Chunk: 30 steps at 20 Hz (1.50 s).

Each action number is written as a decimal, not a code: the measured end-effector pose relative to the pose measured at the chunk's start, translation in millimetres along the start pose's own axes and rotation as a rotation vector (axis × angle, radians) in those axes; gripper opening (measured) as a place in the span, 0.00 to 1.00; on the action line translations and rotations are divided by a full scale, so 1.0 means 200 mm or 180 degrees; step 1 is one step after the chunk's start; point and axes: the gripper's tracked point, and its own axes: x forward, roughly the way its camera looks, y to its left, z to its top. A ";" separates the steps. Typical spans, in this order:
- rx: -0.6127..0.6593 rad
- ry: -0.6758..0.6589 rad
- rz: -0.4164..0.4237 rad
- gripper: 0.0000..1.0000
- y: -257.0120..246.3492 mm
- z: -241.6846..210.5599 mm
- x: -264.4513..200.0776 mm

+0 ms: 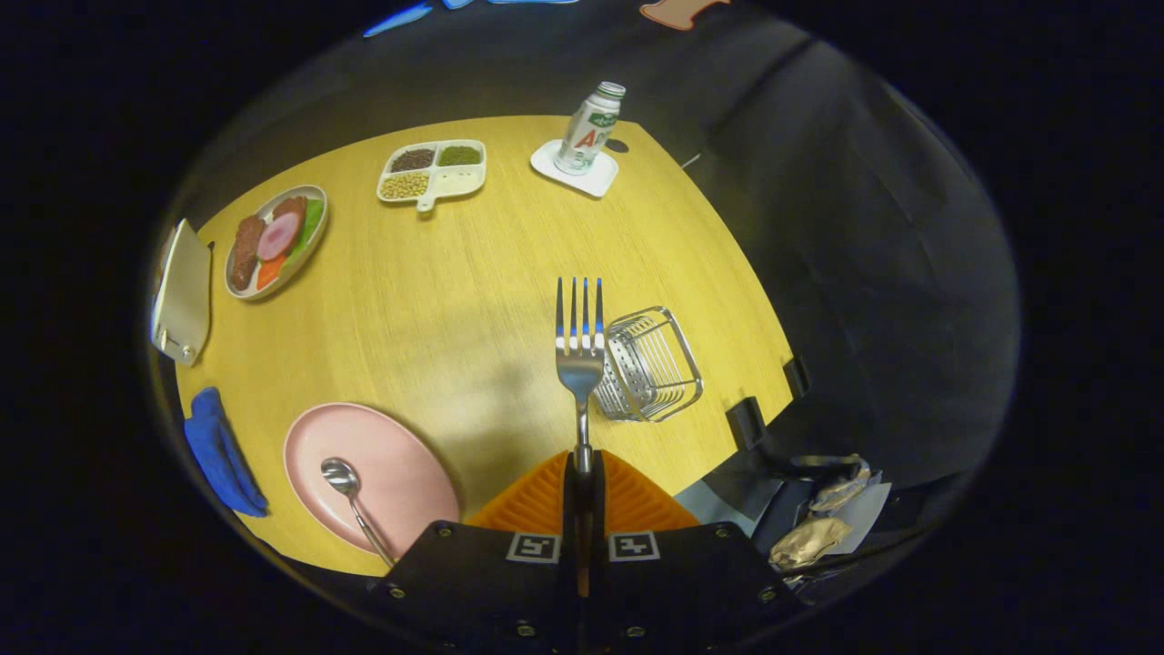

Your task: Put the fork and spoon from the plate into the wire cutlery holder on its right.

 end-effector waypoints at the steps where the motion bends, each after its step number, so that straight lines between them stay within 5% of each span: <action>1: 0.0040 0.0044 0.0051 0.05 0.00 0.00 0.01; 10: -0.0038 0.0513 0.0139 0.05 -0.01 0.06 -0.16; 18: -0.0408 0.0741 0.0184 0.07 -0.07 0.03 -0.08; 21: -0.0402 0.0617 0.0171 0.19 -0.07 0.09 -0.08; 22: -0.0383 0.0565 0.0202 0.55 -0.07 0.11 -0.10; 23: -0.0377 0.0516 0.0224 0.64 -0.05 0.13 -0.10; 30: -0.0352 0.0360 0.0231 0.68 -0.04 0.15 -0.14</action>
